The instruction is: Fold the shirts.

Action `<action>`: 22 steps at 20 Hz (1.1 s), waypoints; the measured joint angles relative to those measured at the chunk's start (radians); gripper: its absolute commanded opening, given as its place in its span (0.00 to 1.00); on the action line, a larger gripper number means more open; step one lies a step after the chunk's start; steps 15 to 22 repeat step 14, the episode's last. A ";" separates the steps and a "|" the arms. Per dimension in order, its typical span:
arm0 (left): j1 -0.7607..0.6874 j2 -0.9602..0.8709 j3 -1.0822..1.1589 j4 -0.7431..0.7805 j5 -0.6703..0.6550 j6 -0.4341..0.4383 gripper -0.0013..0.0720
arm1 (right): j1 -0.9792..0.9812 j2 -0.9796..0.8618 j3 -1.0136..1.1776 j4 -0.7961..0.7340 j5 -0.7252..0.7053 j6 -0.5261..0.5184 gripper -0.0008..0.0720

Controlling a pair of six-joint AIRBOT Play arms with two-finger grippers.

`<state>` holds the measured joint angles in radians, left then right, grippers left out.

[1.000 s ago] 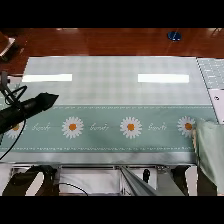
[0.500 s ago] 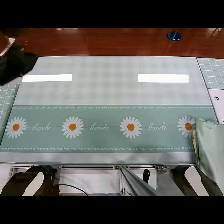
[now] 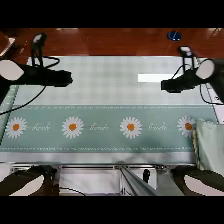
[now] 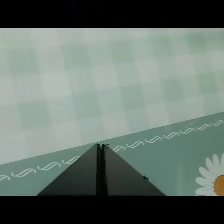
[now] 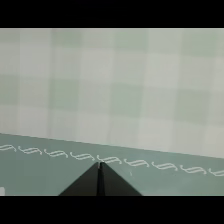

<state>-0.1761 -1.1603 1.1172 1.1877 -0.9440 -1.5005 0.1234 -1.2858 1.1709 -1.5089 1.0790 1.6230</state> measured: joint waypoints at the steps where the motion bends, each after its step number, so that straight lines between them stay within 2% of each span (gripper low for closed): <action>1: -0.005 -0.014 -0.003 0.023 0.000 -0.019 0.05 | 0.018 -0.019 0.000 -0.010 -0.006 0.006 0.05; 8: -0.016 -0.052 -0.010 0.093 -0.023 -0.072 0.05 | 0.062 -0.063 0.000 -0.039 -0.011 0.022 0.05; 22: -0.017 -0.056 -0.011 0.104 -0.024 -0.078 0.05 | 0.066 -0.068 0.000 -0.045 -0.013 0.024 0.05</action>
